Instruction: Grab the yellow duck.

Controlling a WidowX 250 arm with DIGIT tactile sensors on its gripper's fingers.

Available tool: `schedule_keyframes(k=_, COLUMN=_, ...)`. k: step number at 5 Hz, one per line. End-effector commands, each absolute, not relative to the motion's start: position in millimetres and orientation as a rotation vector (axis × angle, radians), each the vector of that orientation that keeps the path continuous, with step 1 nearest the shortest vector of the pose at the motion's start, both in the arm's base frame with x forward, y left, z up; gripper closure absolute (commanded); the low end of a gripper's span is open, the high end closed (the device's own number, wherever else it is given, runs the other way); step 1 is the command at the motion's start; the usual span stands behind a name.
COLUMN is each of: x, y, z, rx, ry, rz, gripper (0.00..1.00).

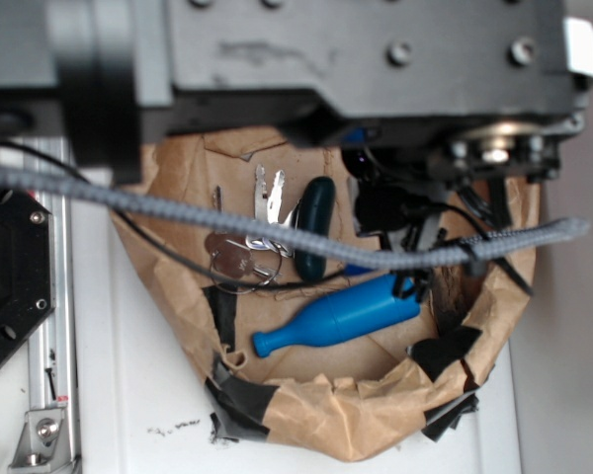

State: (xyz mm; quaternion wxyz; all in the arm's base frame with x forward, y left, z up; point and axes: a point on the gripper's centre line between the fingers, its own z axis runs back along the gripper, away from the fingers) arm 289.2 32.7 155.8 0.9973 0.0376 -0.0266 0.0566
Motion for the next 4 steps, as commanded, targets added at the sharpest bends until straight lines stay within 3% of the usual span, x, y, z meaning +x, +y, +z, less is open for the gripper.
schedule_keyframes(k=1, x=299, y=44, z=165, rx=0.111, ry=-0.192, rz=0.135, gripper=0.00)
schedule_keyframes(k=3, x=307, y=64, z=119, rx=0.148, ry=-0.387, rz=0.297, gripper=0.00)
schedule_keyframes(k=4, x=314, y=73, z=106, rx=0.137, ry=-0.436, rz=0.341, gripper=0.00)
